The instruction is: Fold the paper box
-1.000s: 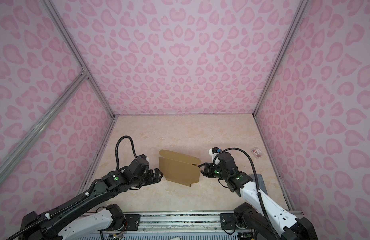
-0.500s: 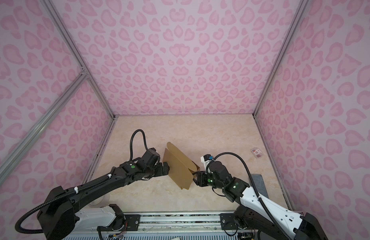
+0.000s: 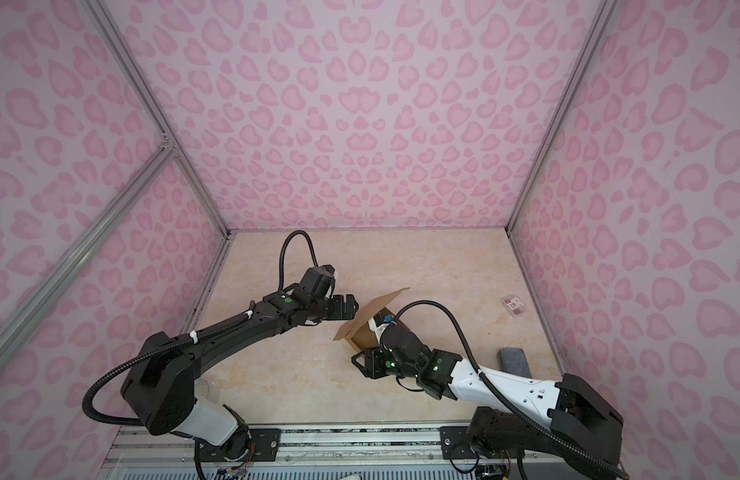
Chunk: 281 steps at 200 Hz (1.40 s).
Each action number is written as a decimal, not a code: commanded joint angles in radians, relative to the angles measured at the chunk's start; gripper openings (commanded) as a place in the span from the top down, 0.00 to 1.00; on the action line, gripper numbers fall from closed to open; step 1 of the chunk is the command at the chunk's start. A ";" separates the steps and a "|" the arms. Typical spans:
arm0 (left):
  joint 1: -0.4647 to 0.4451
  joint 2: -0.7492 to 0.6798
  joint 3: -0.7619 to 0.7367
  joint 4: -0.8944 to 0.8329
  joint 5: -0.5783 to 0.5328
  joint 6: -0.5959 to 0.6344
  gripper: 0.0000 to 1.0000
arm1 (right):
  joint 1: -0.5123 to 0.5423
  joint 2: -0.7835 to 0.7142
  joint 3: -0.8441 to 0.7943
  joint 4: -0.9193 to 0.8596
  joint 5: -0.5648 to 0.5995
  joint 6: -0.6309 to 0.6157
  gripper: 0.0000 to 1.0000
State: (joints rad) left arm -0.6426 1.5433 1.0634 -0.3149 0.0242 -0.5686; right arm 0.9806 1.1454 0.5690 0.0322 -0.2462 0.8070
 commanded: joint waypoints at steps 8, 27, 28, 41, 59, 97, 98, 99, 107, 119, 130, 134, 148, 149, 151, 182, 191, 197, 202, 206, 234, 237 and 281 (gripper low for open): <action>0.052 -0.084 -0.020 -0.011 -0.007 0.032 0.03 | -0.002 -0.029 0.021 -0.100 0.093 -0.067 0.50; 0.072 -0.181 -0.068 -0.022 -0.015 0.023 0.03 | -0.024 -0.048 0.036 -0.155 0.102 -0.107 0.49; 0.072 -0.186 -0.070 -0.023 -0.016 0.023 0.03 | -0.026 -0.048 0.037 -0.157 0.102 -0.109 0.49; 0.072 -0.236 -0.097 -0.042 -0.014 0.009 0.03 | -0.060 -0.060 0.044 -0.180 0.090 -0.126 0.49; 0.072 -0.301 -0.142 -0.069 -0.007 -0.016 0.03 | -0.111 -0.086 0.061 -0.226 0.076 -0.161 0.49; 0.068 -0.480 -0.307 -0.048 0.016 -0.076 0.03 | -0.170 -0.154 0.134 -0.380 0.138 -0.282 0.49; 0.069 -0.485 -0.311 -0.048 0.016 -0.076 0.03 | -0.173 -0.156 0.135 -0.384 0.140 -0.286 0.49; 0.067 -0.489 -0.315 -0.046 0.017 -0.076 0.03 | -0.175 -0.157 0.136 -0.388 0.142 -0.288 0.49; 0.061 -0.522 -0.342 -0.037 0.020 -0.067 0.03 | -0.199 -0.169 0.141 -0.409 0.150 -0.309 0.49; 0.044 -0.564 -0.376 -0.029 0.012 -0.048 0.03 | -0.254 -0.185 0.145 -0.432 0.129 -0.339 0.49; 0.029 -0.593 -0.393 -0.022 0.020 -0.017 0.03 | -0.304 -0.205 0.146 -0.444 0.112 -0.362 0.46; 0.021 -0.599 -0.396 -0.020 0.026 -0.009 0.03 | -0.320 -0.213 0.142 -0.443 0.111 -0.368 0.44; -0.015 -0.612 -0.401 -0.015 0.050 0.032 0.03 | -0.362 -0.240 0.132 -0.428 0.090 -0.392 0.40; -0.018 -0.612 -0.401 -0.015 0.051 0.032 0.03 | -0.364 -0.242 0.130 -0.427 0.089 -0.393 0.40; -0.025 -0.613 -0.401 -0.015 0.055 0.041 0.03 | -0.367 -0.243 0.130 -0.426 0.084 -0.396 0.39; -0.147 -0.579 -0.371 -0.053 0.043 0.132 0.03 | -0.378 -0.250 0.145 -0.440 0.062 -0.413 0.32; -0.181 -0.570 -0.376 -0.050 0.047 0.161 0.03 | -0.379 -0.260 0.136 -0.439 0.074 -0.419 0.31; -0.204 -0.561 -0.379 -0.051 0.036 0.179 0.03 | -0.381 -0.270 0.134 -0.441 0.081 -0.427 0.30; -0.221 -0.552 -0.378 -0.057 0.020 0.190 0.03 | -0.382 -0.279 0.134 -0.444 0.089 -0.434 0.29; -0.233 -0.545 -0.377 -0.064 0.010 0.196 0.03 | -0.383 -0.285 0.132 -0.445 0.096 -0.439 0.29; -0.285 -0.505 -0.341 -0.097 -0.054 0.225 0.03 | -0.390 -0.318 0.115 -0.443 0.103 -0.458 0.26; -0.288 -0.502 -0.337 -0.101 -0.062 0.230 0.03 | -0.390 -0.320 0.114 -0.444 0.104 -0.457 0.26; -0.331 -0.422 -0.257 -0.173 -0.169 0.317 0.03 | -0.392 -0.322 0.103 -0.437 0.096 -0.453 0.25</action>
State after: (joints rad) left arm -0.9493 1.0786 0.7582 -0.4335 -0.0662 -0.3313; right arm 0.5900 0.8268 0.6804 -0.4126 -0.1570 0.3630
